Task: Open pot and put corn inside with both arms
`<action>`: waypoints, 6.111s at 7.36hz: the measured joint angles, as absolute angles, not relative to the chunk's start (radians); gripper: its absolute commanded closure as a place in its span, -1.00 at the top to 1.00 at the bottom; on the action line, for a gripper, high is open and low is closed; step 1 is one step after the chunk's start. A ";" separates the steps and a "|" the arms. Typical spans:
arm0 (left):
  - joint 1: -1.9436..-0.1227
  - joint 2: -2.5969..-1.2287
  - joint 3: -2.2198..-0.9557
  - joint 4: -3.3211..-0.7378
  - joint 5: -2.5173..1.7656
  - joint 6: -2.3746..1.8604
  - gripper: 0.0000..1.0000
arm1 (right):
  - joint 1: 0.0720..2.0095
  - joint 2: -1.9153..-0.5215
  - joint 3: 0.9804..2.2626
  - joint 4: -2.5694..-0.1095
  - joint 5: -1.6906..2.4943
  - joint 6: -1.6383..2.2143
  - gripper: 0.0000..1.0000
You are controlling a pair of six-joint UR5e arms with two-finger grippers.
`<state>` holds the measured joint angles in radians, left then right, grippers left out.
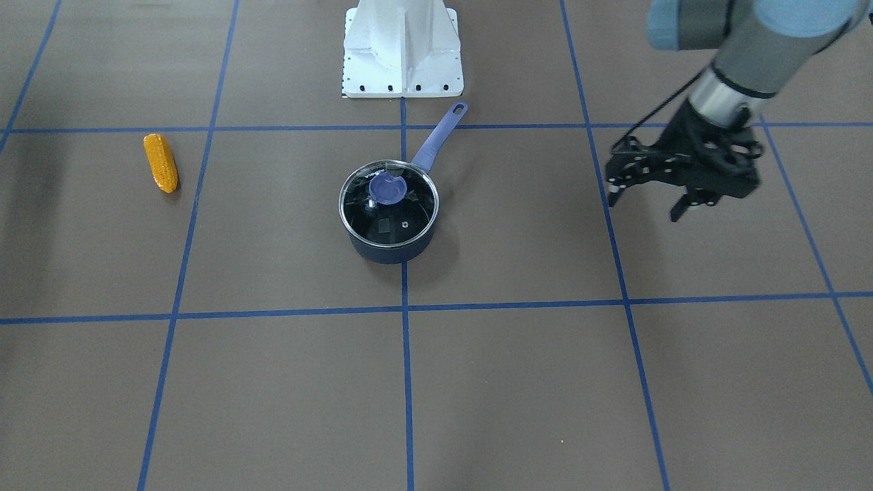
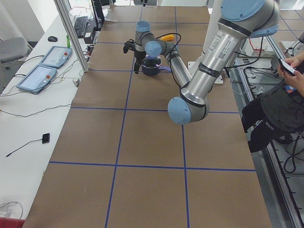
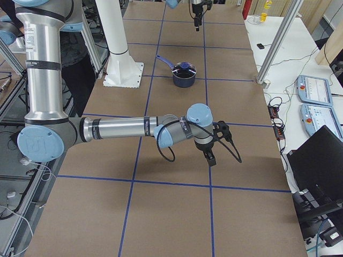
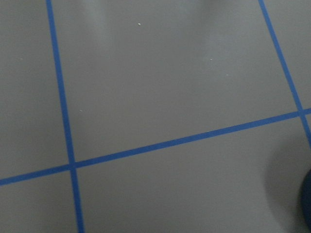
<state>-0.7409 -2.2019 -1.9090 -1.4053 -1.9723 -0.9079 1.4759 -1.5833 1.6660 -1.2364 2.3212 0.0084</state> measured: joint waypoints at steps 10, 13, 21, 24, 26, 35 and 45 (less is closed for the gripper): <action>-0.472 -2.523 -1.565 -1.461 -1.793 -1.203 0.97 | 1.476 -1.586 1.659 -1.236 2.320 0.008 1.00; -0.470 -2.520 -1.558 -1.478 -1.773 -1.203 0.92 | 1.477 -1.585 1.658 -1.236 2.321 0.008 1.00; -0.473 -2.509 -1.606 -1.496 -1.740 -1.202 -0.46 | 1.476 -1.576 1.658 -1.236 2.319 0.008 1.00; -0.522 -2.391 -1.777 -1.473 -1.749 -1.072 -0.46 | 1.476 -1.575 1.658 -1.236 2.319 0.008 1.00; -0.638 -2.210 -1.925 -1.475 -1.862 -0.877 -0.46 | 1.476 -1.575 1.658 -1.236 2.319 0.008 1.00; -1.023 -1.438 -1.863 -2.084 -2.201 -0.180 -0.39 | 1.474 -1.577 1.658 -1.236 2.321 0.008 1.00; -1.010 -1.437 -1.593 -2.398 -2.190 -0.177 0.96 | 1.474 -1.577 1.657 -1.229 2.320 0.008 1.00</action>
<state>-1.0101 -1.4375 -1.5926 -2.3977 -2.1901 -0.1769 1.4742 -1.5769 1.6567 -1.2287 2.3197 0.0077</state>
